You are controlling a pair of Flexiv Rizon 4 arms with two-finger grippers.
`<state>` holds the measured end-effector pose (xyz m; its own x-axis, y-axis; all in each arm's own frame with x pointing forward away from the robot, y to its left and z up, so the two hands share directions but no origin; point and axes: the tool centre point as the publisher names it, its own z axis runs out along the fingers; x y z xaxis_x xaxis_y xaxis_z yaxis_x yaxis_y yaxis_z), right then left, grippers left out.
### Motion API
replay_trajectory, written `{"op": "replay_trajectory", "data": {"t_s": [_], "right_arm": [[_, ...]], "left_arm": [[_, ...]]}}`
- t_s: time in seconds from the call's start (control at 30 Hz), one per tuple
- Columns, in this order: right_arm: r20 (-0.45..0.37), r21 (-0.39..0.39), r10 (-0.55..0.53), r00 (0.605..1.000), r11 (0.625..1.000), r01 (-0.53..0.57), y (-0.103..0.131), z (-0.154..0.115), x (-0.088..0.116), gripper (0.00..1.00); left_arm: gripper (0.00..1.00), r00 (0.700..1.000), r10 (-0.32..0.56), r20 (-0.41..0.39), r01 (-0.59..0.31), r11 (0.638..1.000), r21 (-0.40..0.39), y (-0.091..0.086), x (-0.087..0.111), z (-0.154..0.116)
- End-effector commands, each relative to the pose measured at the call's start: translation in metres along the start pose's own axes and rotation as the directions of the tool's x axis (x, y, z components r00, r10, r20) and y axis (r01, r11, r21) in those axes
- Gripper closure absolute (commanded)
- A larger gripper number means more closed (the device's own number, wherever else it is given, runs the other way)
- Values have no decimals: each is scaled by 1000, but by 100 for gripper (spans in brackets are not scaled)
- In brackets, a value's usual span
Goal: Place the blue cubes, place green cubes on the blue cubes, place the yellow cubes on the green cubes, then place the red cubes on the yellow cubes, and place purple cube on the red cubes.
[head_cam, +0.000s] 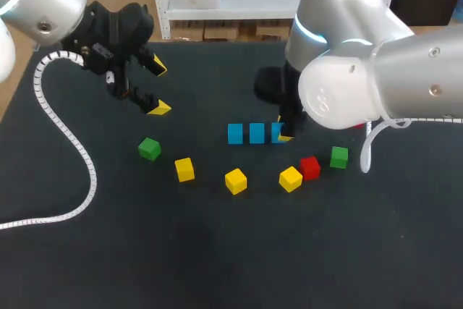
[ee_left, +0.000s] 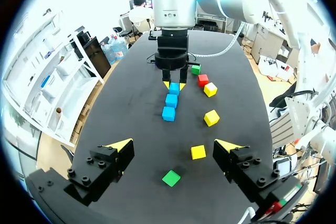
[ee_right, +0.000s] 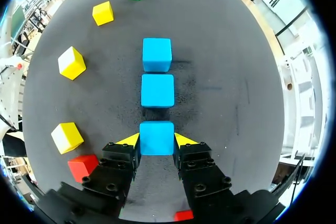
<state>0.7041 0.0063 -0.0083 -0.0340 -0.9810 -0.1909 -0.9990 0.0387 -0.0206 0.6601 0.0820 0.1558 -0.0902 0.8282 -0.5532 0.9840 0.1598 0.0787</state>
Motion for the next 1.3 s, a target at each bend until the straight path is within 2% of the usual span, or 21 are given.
{"op": "replay_trajectory", "data": {"t_s": [0.03,0.8,0.83,0.9,0.97,1.3], "right_arm": [[2,-3,-1,1000,1000,1,-1,0,0,100],[8,-6,-7,1000,1000,7,-2,0,-2,100],[8,-6,-7,1000,1000,7,-2,0,-2,93],[8,-7,-7,1000,1000,7,-2,0,-2,88],[8,-8,-8,1000,1000,8,-1,0,-2,79],[7,-9,-5,1000,1000,6,-1,0,-1,70]], "left_arm": [[0,1000,2,1,-2,1000,2,1,0,0],[0,1000,2,1,-2,1000,2,1,0,0],[0,1000,2,1,-2,1000,2,1,0,0],[0,1000,2,1,-2,1000,2,1,0,0],[0,1000,2,1,-2,1000,2,1,0,0],[0,1000,2,1,-2,1000,2,1,0,0]]}}
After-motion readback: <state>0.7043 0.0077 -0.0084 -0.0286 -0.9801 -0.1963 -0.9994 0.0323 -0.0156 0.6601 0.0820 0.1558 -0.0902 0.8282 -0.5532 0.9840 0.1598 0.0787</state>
